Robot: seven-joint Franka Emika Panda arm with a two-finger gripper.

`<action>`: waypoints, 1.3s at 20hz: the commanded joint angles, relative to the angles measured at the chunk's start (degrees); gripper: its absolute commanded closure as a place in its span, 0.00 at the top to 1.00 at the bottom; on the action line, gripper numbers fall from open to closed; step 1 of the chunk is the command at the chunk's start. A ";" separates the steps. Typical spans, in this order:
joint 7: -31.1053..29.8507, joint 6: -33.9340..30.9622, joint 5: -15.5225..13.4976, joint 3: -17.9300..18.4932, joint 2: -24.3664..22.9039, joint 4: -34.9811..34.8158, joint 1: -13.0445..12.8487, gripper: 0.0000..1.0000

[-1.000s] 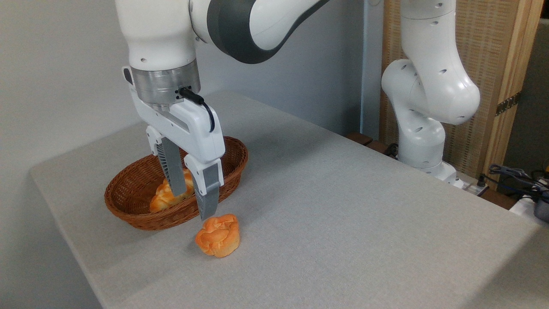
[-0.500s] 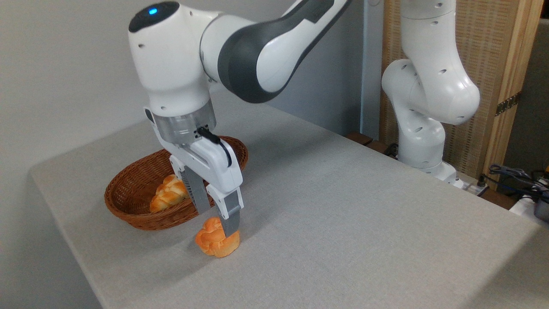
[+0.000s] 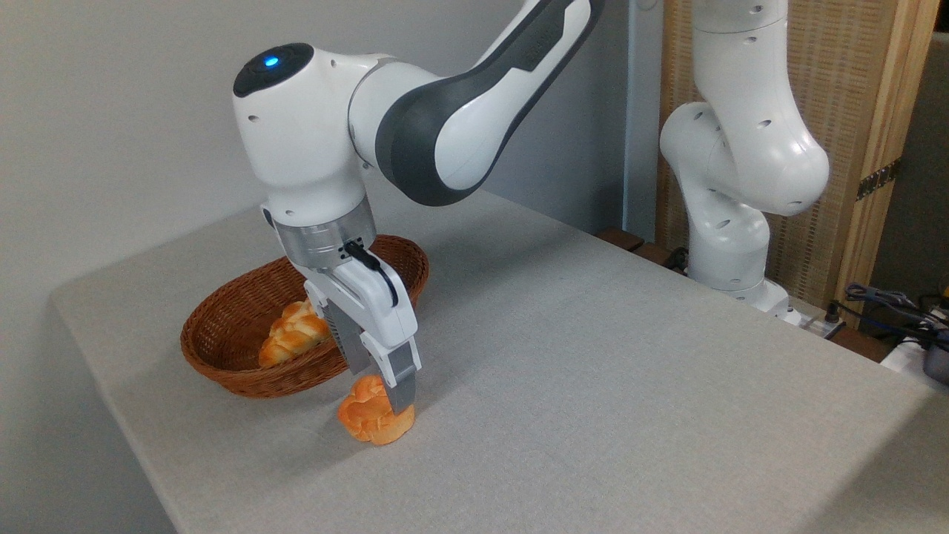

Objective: Put bread into the basket

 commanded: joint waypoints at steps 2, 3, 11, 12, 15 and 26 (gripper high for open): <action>2.65 1.43 -0.45 0.26 0.41 -1.36 0.15 1.00; 2.47 2.31 -0.45 0.26 0.94 -1.36 0.15 1.00; 2.64 4.51 -0.53 0.08 1.73 -1.27 0.07 0.71; 2.65 4.60 -0.62 0.17 1.73 -1.18 0.07 0.55; 2.65 4.51 -0.62 0.17 1.65 -1.18 0.07 0.36; 2.73 3.82 -0.97 0.78 0.25 -0.05 0.15 0.36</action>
